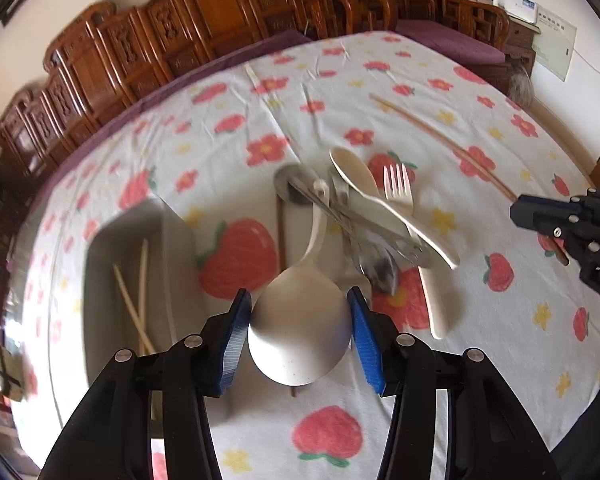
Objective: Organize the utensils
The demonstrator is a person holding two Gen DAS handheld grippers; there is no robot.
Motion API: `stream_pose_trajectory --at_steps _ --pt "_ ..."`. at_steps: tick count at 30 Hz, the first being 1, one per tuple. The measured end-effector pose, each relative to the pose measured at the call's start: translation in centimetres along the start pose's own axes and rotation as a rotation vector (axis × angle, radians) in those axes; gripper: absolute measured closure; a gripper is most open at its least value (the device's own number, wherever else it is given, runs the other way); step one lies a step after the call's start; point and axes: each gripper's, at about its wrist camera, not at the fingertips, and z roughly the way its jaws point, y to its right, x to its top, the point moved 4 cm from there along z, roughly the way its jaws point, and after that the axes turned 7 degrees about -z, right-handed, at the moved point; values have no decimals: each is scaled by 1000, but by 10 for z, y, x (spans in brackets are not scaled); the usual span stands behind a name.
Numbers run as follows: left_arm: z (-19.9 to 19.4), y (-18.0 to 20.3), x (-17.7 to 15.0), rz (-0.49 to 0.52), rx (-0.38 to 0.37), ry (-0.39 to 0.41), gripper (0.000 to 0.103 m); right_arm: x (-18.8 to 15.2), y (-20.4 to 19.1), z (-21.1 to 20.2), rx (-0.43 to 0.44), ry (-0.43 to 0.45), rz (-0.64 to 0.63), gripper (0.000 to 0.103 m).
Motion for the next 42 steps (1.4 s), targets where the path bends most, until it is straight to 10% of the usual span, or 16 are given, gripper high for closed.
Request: stream_pose_trajectory --at_steps 13,17,37,42 --pt "-29 -22 16 1 24 58 62 0 -9 -1 19 7 -14 97" --pt "-26 -29 13 -4 35 33 103 -3 -12 4 46 -7 -9 97" --pt "6 3 -29 -126 -145 -67 102 -5 2 6 53 -10 28 97" --pt "10 13 -22 -186 -187 -52 75 -5 2 6 55 -11 28 97"
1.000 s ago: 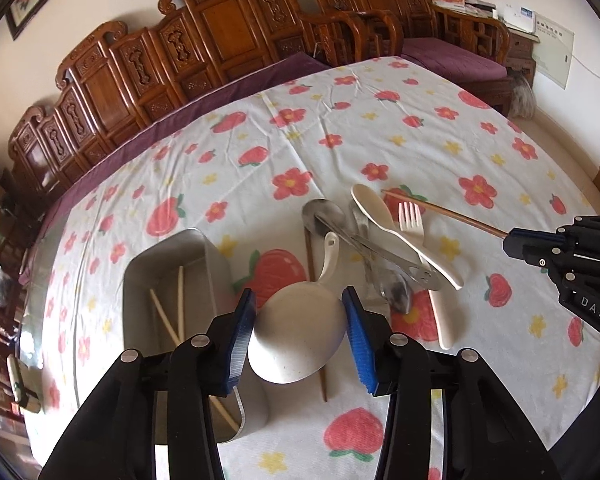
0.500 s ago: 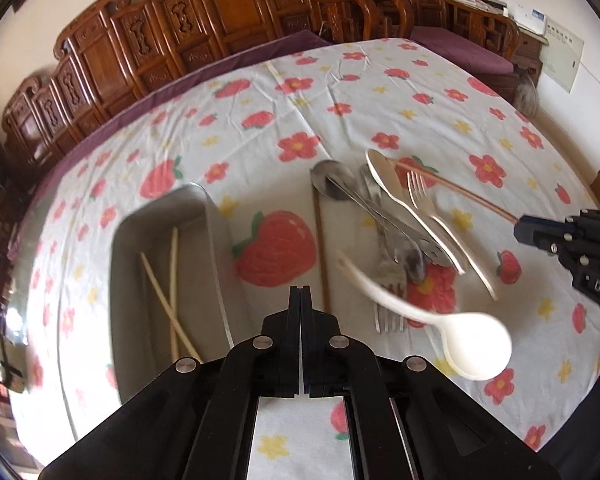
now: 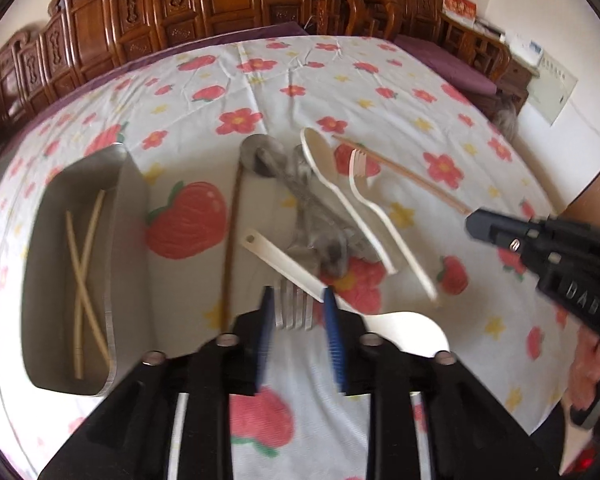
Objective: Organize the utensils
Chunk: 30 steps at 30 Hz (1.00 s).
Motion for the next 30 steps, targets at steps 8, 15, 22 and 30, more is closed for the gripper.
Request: stream_pose_trajectory --at_steps 8,15,22,30 --pt "22 9 3 -56 -14 -38 74 0 -1 0 7 0 11 97" --pt "33 18 5 -34 22 -30 78 3 1 -2 15 6 17 97" --pt "25 16 5 -20 19 -8 99 5 1 -4 16 12 13 97" --pt "-6 11 11 40 30 60 100 10 -11 -11 23 34 -11 97"
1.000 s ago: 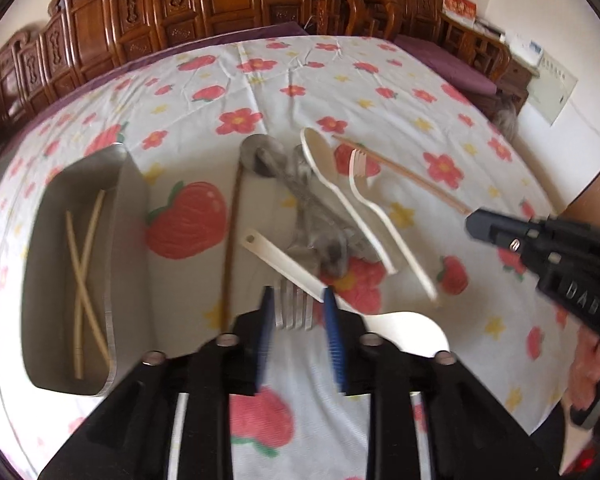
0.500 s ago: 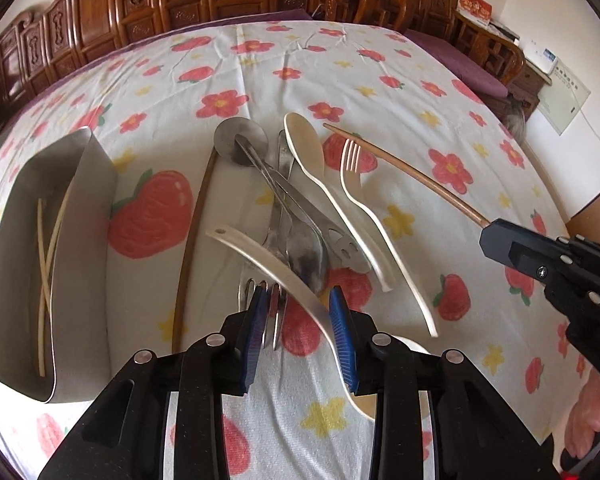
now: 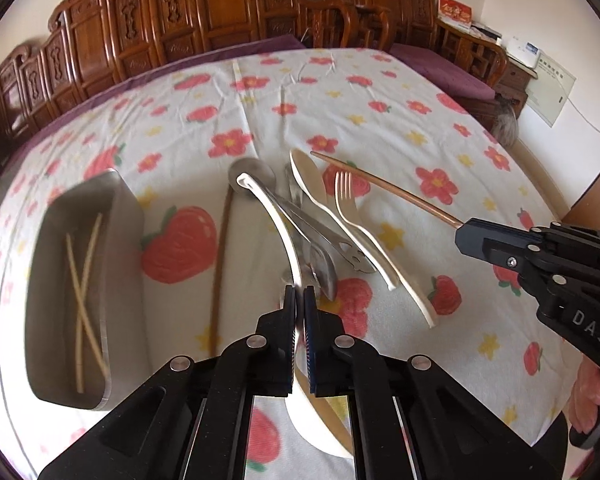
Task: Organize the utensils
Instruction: 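Drop the white spoon into the tray with the left tool while the right holds the chopstick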
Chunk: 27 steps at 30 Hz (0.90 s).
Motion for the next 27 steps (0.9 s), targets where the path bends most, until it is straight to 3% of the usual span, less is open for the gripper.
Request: stream_pose_trajectory --at_steps 10,16,27 --pt "-29 -38 13 -2 38 54 100 8 -37 -9 29 37 -55 97" --pt "-44 -79 24 -22 66 75 100 12 -66 -14 58 54 -92 97" --pt "-39 -147 34 -50 113 47 100 24 -123 -12 97 85 -89 97"
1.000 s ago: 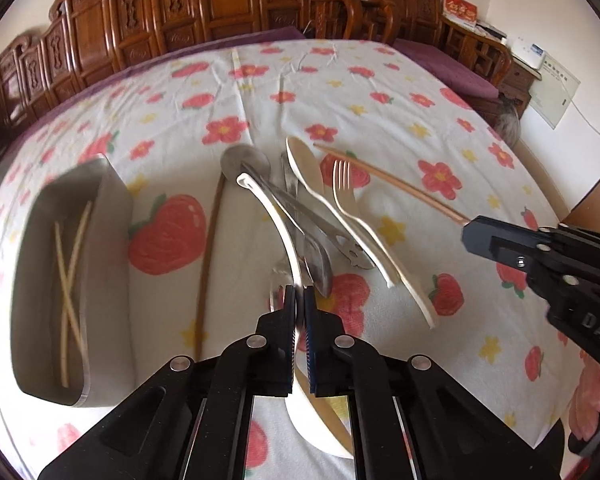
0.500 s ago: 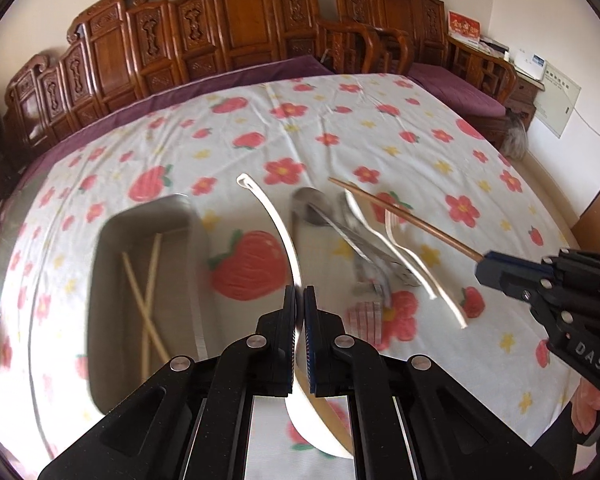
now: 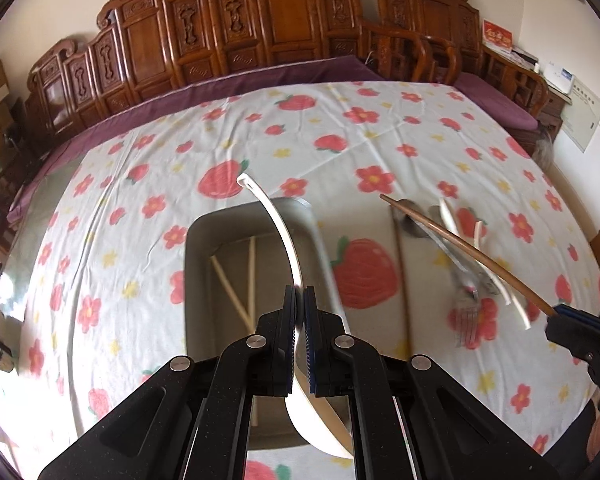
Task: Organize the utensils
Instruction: 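Drop the white spoon into the tray with the left tool while the right holds the chopstick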
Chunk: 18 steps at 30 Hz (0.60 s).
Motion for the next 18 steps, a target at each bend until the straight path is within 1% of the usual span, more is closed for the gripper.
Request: stream_pose_trajectory --at_steps 3,6,10,12,18 --pt "6 -9 -1 0 3 -7 99 3 -17 8 6 -7 -6 97" --pt "12 -17 -3 -12 1 -22 99 5 -27 13 -9 -13 -12 97" --pt "10 -29 -6 -27 -12 -12 90 10 -38 22 -8 -16 -3 97" --pt "3 -37 -9 -38 -21 6 80 13 -45 27 -7 -18 -4 97" --pt "-24 -61 -21 -47 -35 63 79 22 -66 49 -8 -35 -1 97"
